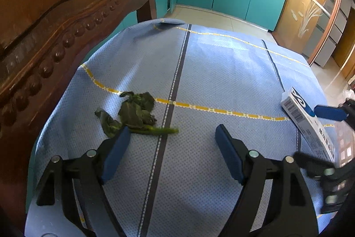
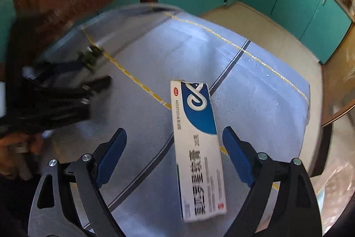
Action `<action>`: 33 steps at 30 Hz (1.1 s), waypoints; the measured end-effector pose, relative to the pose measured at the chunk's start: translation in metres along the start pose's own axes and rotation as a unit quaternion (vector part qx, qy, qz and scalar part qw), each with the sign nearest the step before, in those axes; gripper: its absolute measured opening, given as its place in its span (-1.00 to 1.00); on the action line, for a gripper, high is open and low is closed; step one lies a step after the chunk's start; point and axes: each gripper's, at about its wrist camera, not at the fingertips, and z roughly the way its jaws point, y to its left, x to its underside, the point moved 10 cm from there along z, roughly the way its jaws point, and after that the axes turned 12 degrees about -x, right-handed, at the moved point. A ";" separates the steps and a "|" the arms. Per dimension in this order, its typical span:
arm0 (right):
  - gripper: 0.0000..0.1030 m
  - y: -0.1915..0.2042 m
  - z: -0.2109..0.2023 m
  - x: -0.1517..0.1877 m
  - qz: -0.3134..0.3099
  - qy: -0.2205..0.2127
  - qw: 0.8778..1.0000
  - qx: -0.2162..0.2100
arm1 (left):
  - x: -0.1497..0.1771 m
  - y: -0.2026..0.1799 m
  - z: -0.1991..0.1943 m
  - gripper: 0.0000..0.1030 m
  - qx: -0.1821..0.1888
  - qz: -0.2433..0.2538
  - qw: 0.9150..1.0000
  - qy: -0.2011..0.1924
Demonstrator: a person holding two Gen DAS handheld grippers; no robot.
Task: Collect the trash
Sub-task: 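Grasp the white medicine box with the right tool while the left tool approaches the green scraps, then close the left tool on the green vegetable scraps while the right tool holds the box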
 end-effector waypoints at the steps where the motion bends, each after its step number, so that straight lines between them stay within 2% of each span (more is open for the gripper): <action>1: 0.67 -0.005 0.007 0.000 0.004 0.010 1.000 0.009 | -0.001 0.001 0.001 0.55 0.001 -0.003 1.000 0.001; 4: 0.50 -0.011 0.017 0.001 0.031 0.015 0.999 0.003 | -0.005 0.004 0.004 0.55 0.006 -0.011 1.000 0.005; 7: -0.01 -0.020 0.013 0.002 0.047 0.003 0.999 0.006 | -0.005 0.005 0.003 0.34 -0.002 -0.009 1.000 0.003; 9: -0.17 -0.024 0.006 0.003 0.057 -0.006 0.998 0.002 | -0.006 0.010 0.002 -0.03 -0.022 -0.003 1.000 -0.004; 11: -0.17 -0.024 0.004 0.005 0.066 -0.011 0.998 -0.011 | -0.007 0.017 0.002 -0.26 -0.033 -0.007 0.999 -0.009; 13: -0.18 -0.023 0.004 0.005 0.063 -0.014 0.998 -0.005 | -0.008 0.020 0.000 -0.48 -0.018 -0.017 1.000 -0.009; 14: -0.18 -0.023 0.004 0.006 0.061 -0.015 0.998 0.001 | -0.009 0.021 -0.003 -0.70 -0.015 -0.018 1.000 -0.012; 15: -0.18 -0.023 0.002 0.006 0.062 -0.018 0.998 0.004 | -0.010 0.021 -0.006 -0.80 -0.014 -0.016 1.000 -0.016; 17: -0.18 -0.020 -0.003 0.006 0.065 -0.025 0.998 0.001 | -0.011 0.019 -0.015 -0.83 -0.015 -0.011 0.999 -0.029; 22: -0.18 -0.018 -0.023 0.008 0.070 -0.046 0.996 0.002 | -0.008 0.015 -0.037 -0.86 0.010 -0.011 0.999 -0.046; 29: -0.17 -0.023 -0.049 0.021 0.094 -0.070 0.993 0.005 | 0.000 0.007 -0.099 -0.86 0.085 -0.002 0.994 -0.073; 33: -0.17 -0.022 -0.057 0.033 0.110 -0.075 0.991 0.002 | 0.011 -0.014 -0.109 -0.85 0.121 0.024 0.991 -0.058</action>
